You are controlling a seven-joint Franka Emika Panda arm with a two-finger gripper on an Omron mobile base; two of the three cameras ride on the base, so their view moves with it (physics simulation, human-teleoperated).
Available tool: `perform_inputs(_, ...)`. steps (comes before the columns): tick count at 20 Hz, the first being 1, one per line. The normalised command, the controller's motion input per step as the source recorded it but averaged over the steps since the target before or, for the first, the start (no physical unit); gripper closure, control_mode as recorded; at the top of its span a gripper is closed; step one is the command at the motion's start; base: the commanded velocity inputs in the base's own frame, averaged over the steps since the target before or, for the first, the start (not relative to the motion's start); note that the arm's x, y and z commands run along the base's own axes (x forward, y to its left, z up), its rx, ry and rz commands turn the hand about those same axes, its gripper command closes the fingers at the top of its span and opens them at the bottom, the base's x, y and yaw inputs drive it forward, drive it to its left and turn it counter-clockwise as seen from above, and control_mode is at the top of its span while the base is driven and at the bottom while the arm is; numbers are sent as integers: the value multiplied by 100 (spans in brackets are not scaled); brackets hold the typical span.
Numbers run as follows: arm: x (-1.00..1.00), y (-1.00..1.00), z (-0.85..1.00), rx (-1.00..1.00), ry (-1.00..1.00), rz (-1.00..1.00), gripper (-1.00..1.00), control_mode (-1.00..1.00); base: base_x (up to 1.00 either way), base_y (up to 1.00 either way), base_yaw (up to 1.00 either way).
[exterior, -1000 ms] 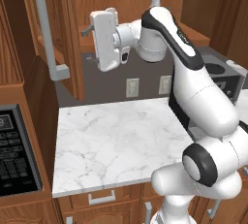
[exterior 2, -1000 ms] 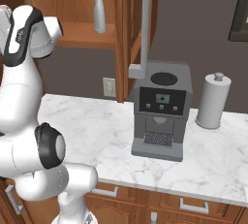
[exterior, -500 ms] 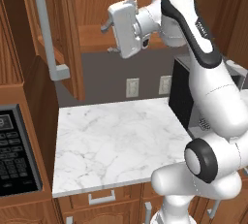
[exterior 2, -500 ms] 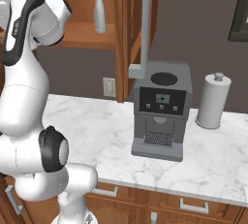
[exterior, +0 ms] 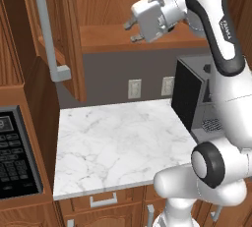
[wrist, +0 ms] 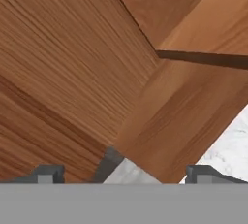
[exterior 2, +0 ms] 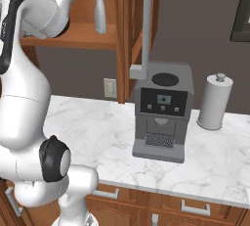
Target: Open the cabinet. Pick the spray and place it next to the sink. Then close the cabinet.
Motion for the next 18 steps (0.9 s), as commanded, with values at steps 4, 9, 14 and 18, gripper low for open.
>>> perform_inputs(4,-27,-40,9,-13,-52,-3,-100,-100,0,0,0)
perform_inputs(9,-16,-34,2,-14,-55,-14,-100,-100,0,0,0)
perform_inputs(14,0,-34,12,-2,-27,-32,-100,-100,0,0,0)
perform_inputs(18,0,-39,20,0,-19,-34,-100,-100,0,0,0)
